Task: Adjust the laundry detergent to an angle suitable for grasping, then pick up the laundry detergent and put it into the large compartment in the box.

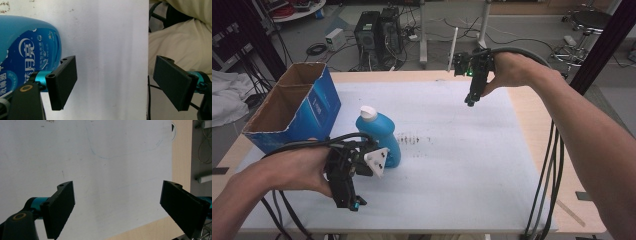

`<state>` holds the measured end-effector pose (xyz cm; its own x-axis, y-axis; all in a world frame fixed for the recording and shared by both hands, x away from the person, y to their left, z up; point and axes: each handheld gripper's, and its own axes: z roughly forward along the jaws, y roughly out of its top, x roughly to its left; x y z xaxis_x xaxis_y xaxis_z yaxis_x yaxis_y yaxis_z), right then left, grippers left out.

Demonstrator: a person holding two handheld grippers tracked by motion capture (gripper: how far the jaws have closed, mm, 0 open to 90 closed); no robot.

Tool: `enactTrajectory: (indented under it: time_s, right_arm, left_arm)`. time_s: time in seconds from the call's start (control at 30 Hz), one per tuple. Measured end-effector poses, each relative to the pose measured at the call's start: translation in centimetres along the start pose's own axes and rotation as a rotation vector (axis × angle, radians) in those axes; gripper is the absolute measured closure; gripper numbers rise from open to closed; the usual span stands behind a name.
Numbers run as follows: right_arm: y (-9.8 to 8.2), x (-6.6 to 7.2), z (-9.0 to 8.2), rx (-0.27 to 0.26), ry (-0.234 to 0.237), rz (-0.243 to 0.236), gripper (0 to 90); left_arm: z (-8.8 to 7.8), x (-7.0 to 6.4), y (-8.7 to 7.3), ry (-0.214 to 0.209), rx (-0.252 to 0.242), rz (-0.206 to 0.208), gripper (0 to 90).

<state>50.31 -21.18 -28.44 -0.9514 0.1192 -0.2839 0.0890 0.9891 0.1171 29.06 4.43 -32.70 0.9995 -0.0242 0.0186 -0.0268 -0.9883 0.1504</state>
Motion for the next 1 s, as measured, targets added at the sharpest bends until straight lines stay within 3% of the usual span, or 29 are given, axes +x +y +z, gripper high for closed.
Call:
enactTrajectory:
  time_s: [0.23, 0.57, 0.7, 1.0]
  right_arm:
    - [0.3, 0.2, -0.3, -0.013, 0.001, -0.006, 11.7]
    - [0.1, 0.4, -0.5, -0.014, -0.004, -0.006, 11.7]
    - [0.2, 0.5, -0.5, -0.009, -0.002, -0.006, 11.7]
    - [0.2, 0.4, -0.4, -0.011, -0.002, -0.010, 11.7]
  left_arm:
    - [-0.5, -0.1, -0.1, -0.002, -0.001, -0.005, 19.6]
    - [-3.0, 0.4, -0.4, -0.003, -0.029, -0.009, 19.6]
    - [-4.1, 0.7, -0.5, -0.009, -0.049, -0.008, 19.6]
    - [-8.1, 1.6, -0.5, 0.023, -0.062, -0.006, 19.6]
